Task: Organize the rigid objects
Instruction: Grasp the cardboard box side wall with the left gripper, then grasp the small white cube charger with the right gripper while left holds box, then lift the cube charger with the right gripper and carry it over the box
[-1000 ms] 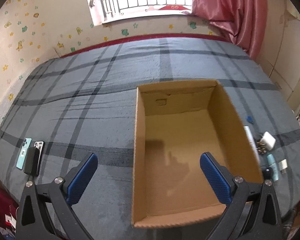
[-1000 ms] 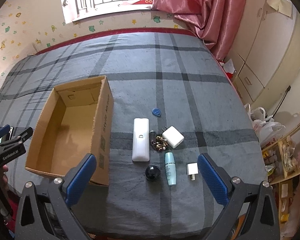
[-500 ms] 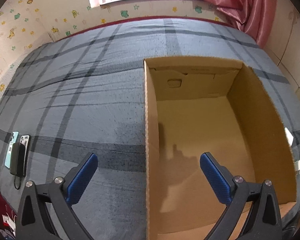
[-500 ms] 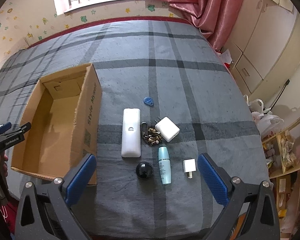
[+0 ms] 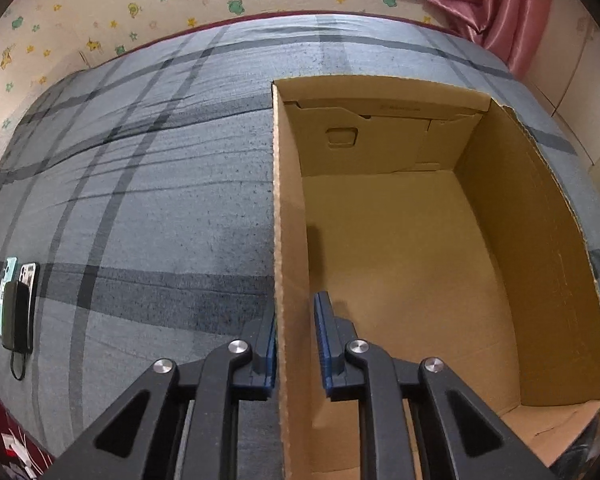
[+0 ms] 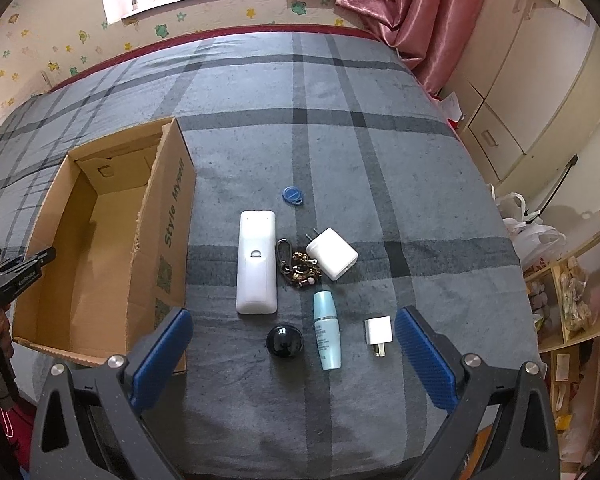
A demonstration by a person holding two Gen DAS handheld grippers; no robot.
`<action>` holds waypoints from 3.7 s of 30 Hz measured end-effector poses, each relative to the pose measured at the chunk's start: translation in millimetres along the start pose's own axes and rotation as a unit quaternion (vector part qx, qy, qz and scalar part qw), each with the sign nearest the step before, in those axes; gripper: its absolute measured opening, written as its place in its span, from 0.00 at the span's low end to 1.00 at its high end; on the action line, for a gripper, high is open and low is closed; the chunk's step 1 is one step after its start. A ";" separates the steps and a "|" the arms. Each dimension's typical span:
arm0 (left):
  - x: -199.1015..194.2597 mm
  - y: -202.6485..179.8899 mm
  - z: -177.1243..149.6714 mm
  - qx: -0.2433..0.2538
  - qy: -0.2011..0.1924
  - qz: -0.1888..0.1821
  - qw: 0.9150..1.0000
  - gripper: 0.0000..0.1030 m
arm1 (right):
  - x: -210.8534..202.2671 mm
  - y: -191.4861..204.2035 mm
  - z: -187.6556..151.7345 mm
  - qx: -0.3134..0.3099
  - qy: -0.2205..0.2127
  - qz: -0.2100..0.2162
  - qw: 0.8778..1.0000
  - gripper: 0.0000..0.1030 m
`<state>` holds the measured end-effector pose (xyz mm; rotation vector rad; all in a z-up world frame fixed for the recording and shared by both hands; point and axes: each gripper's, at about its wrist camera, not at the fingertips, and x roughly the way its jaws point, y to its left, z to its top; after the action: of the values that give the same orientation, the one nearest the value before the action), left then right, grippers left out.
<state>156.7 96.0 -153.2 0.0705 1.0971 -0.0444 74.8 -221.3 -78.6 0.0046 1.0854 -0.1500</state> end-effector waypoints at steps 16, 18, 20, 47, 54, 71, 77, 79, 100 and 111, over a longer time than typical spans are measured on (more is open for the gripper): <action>3.4 -0.6 0.4 0.003 0.003 0.003 1.000 0.14 | 0.8 -6.5 2.8 0.000 -0.007 0.001 1.000 1.00; 3.5 -0.3 0.2 0.004 0.002 0.005 1.000 0.14 | 0.1 -10.3 3.9 0.000 -0.012 -0.001 1.000 1.00; 4.2 -0.4 -0.3 0.004 0.003 0.006 1.000 0.14 | 0.7 -14.1 4.6 -0.002 -0.011 -0.006 1.000 1.00; 5.7 0.0 -1.3 0.004 0.007 0.004 1.000 0.14 | 100.5 -96.3 -25.4 -0.008 0.019 -0.032 0.999 1.00; 7.6 1.1 -0.8 0.003 0.011 0.002 1.000 0.14 | 128.9 -107.7 -42.0 -0.007 0.029 -0.036 0.999 1.00; 8.3 0.8 -0.7 0.003 0.013 0.003 1.000 0.14 | 145.6 -102.1 -50.0 -0.011 0.062 0.015 0.998 0.33; 8.1 0.5 -0.3 0.004 0.013 0.004 1.000 0.14 | 138.0 -98.3 -55.1 -0.017 0.053 0.009 0.998 0.27; 8.3 0.4 -0.5 0.004 0.013 0.004 1.000 0.14 | 135.8 -100.5 -55.2 -0.010 0.055 0.011 0.998 0.27; 7.7 -1.2 -0.3 0.008 0.013 0.007 1.000 0.14 | 114.7 -91.6 -35.6 -0.005 0.054 -0.008 0.999 0.26; 7.4 -1.3 0.2 0.007 0.013 0.007 1.000 0.14 | 88.4 -80.0 -20.2 -0.013 0.030 -0.005 0.999 0.26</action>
<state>160.2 94.7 -159.8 0.0922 1.1231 -0.0393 87.5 -309.5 -160.3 -0.0205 1.1482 -0.1458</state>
